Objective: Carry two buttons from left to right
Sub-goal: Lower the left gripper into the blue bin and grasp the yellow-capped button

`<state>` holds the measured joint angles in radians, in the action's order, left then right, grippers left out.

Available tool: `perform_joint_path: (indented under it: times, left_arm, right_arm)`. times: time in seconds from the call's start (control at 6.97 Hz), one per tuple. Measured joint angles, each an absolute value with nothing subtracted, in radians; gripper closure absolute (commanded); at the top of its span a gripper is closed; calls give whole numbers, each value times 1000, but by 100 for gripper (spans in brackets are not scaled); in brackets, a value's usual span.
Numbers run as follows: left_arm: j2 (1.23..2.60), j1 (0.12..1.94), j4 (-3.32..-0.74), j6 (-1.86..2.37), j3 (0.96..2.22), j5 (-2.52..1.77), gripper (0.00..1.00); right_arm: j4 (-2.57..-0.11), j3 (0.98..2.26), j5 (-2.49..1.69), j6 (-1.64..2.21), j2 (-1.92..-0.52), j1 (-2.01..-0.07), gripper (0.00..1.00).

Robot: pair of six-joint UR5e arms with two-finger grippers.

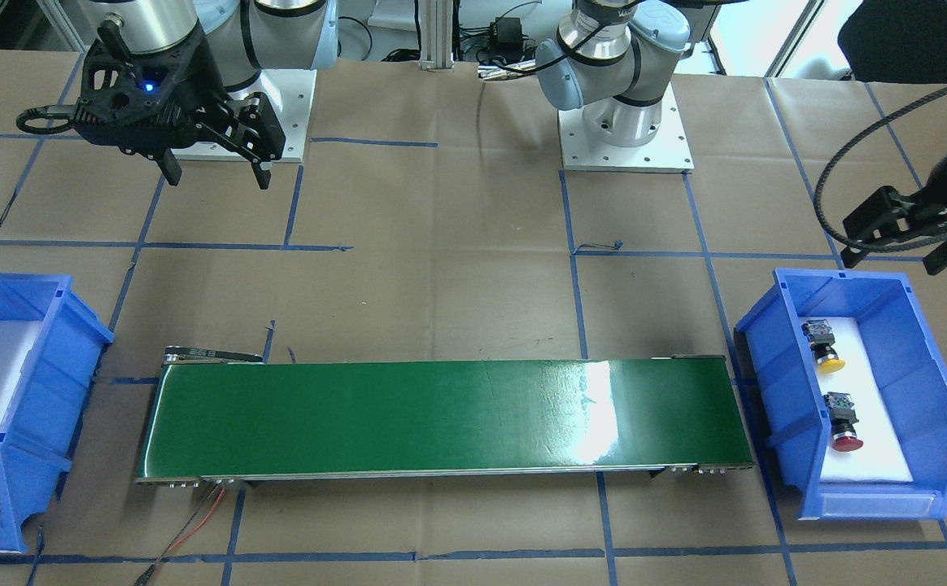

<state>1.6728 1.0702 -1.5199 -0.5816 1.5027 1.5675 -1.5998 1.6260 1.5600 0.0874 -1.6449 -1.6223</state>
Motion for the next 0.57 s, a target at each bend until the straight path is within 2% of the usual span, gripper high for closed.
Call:
perform_joint_path:
  times: [0.29, 0.57]
  left_arm:
    - [1687, 942, -1469, -720, 1553, 1564, 0]
    - [1696, 900, -1343, -767, 1653, 1562, 0]
  right_arm:
    - [-1600, 1626, 1560, 87, -1645, -1622, 0]
    - [-1599, 1626, 1559, 87, -1645, -1623, 0]
